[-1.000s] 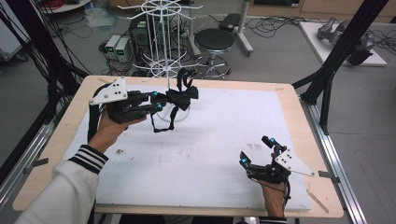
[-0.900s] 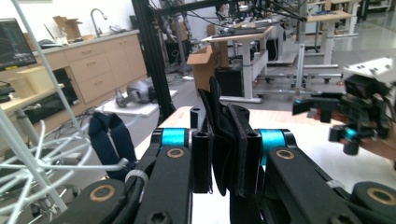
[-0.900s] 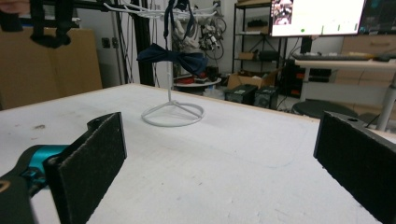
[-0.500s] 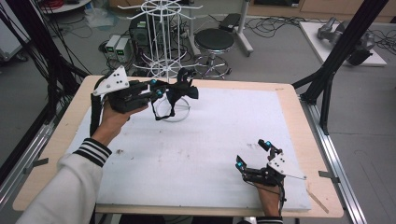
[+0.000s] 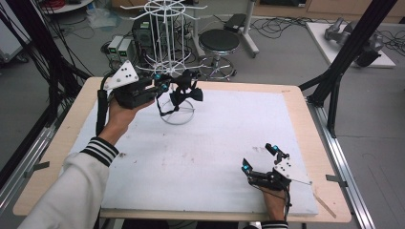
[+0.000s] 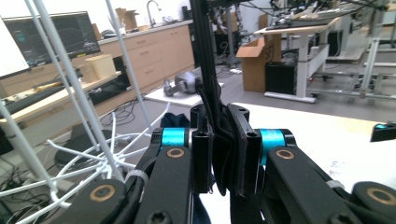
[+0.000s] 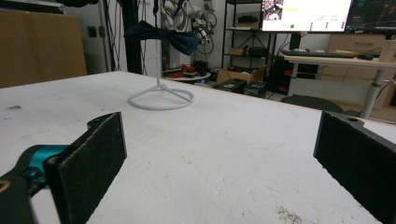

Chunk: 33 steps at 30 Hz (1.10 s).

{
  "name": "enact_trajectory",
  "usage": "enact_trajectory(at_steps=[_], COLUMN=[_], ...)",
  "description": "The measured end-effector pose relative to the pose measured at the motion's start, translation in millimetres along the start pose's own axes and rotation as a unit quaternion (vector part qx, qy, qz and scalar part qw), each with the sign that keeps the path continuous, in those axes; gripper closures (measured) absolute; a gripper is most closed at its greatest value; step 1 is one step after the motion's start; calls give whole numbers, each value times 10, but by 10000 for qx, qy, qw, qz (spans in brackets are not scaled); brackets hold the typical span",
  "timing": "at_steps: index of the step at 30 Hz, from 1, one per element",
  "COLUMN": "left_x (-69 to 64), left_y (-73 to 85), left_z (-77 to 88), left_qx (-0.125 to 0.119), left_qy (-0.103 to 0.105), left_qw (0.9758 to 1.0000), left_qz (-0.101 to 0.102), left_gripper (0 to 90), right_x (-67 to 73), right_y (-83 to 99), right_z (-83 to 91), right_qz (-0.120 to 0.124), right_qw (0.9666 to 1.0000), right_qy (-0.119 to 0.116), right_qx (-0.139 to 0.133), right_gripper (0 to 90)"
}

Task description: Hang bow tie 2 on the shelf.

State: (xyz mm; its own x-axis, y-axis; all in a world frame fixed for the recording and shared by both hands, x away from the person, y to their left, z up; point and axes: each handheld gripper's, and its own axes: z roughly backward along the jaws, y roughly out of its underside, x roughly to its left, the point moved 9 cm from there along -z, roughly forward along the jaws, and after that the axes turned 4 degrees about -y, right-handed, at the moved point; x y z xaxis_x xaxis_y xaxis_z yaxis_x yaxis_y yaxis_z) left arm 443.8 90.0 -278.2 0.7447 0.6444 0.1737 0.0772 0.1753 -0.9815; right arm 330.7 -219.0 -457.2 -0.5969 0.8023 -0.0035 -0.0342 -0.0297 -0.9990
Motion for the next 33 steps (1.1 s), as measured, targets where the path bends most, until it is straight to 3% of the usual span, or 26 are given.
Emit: enact_trajectory(at_steps=[7, 11, 15, 33], left_x=[82, 137, 166, 232], left_y=[40, 62, 103, 169], left_z=[-47, -71, -88, -96], left_qx=[77, 123, 232, 505], left_qy=[-228, -385, -435, -741], left_qw=[9997, 9990, 9985, 9959], left_qz=[53, 181, 220, 140], left_gripper=[801, 801, 801, 793], right_x=[-5, 8, 8, 13], right_y=[-7, -1, 1, 0], right_z=[7, 10, 11, 17], right_qz=[59, 64, 67, 93], right_qw=[10000, 10000, 10000, 9999], right_qy=[38, 31, 29, 42], right_qx=[-65, -33, -35, -64], right_gripper=[17, 17, 17, 17])
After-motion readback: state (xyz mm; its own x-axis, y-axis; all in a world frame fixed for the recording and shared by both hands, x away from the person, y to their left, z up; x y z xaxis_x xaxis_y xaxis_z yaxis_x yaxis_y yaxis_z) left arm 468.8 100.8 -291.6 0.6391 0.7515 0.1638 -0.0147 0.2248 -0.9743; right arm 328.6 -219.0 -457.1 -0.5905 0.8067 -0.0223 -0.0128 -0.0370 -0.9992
